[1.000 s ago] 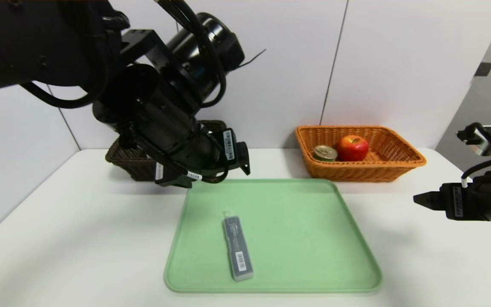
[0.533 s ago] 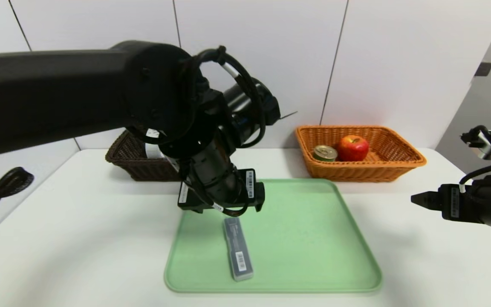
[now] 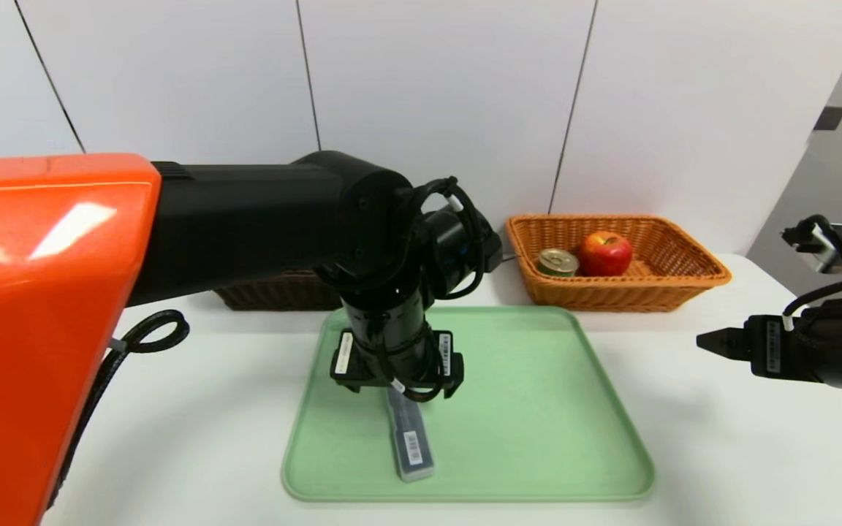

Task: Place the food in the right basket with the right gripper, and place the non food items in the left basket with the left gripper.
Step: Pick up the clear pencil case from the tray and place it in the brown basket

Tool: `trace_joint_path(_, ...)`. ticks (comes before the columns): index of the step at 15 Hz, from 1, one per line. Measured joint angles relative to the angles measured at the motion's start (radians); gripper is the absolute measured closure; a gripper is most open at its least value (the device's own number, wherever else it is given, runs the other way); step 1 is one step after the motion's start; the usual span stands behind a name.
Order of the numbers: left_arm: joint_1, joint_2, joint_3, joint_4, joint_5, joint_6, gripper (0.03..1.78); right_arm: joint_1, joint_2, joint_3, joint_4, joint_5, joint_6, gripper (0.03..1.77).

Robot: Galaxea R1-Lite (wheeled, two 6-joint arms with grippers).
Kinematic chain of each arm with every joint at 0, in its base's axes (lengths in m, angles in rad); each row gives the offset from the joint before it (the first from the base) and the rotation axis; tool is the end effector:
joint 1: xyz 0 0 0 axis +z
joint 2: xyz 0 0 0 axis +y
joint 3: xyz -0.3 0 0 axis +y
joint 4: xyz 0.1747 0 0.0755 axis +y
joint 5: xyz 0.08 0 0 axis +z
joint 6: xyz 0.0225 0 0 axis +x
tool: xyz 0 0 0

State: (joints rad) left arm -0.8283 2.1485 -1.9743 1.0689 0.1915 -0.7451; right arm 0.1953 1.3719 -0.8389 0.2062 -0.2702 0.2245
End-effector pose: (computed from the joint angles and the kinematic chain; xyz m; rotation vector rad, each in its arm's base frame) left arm 0.2613 -0.2784 0.1987 -0.0347 1.2041 -0.1107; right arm 0.2020 0.0338 0.2018 0.0441 0.7061 -0.1514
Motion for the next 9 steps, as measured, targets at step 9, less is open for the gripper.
trace_joint_path(9,0.019,0.025,-0.002,-0.007,-0.026,-0.072,0.12,0.002,0.004,0.008,0.000,0.000,0.003,0.10)
